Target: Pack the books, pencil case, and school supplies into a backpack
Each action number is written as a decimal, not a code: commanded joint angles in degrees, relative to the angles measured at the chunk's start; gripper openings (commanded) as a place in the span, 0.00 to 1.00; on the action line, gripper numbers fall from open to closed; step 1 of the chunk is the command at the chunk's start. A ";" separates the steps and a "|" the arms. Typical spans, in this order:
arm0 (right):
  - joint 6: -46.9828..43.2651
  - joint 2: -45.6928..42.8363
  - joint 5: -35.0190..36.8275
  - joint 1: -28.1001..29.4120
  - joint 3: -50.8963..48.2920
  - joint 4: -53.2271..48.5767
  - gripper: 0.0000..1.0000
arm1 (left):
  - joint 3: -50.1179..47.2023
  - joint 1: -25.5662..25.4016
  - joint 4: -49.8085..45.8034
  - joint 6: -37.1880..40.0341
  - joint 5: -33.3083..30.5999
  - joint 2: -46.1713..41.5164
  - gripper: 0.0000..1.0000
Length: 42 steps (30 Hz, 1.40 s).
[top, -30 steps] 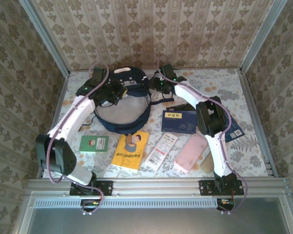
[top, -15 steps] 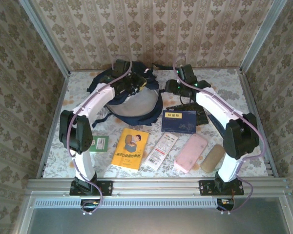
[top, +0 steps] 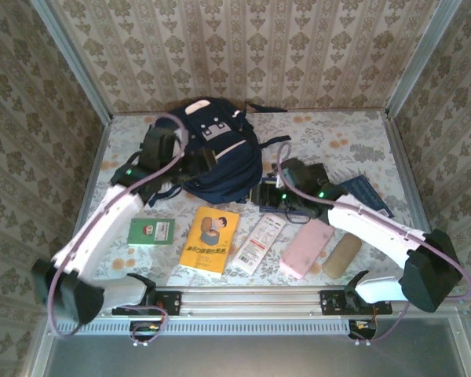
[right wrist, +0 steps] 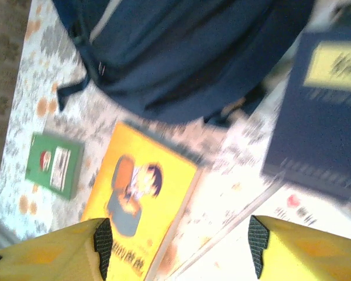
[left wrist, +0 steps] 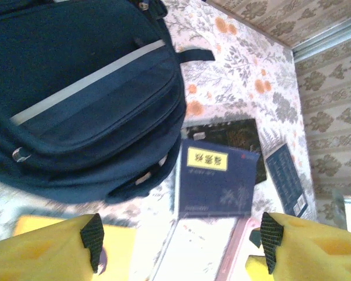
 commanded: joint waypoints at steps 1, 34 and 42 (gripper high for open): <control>13.98 2.57 3.43 5.61 -3.04 2.95 0.65 | -7.88 -0.06 -7.34 2.30 -5.19 -3.92 0.77; 26.92 29.67 -11.01 9.78 0.74 23.56 0.41 | -44.61 2.43 20.83 -10.33 8.03 -3.07 0.61; 23.88 26.59 -13.43 9.78 0.82 24.22 0.28 | -43.76 -0.34 21.10 -10.54 9.47 -4.04 0.51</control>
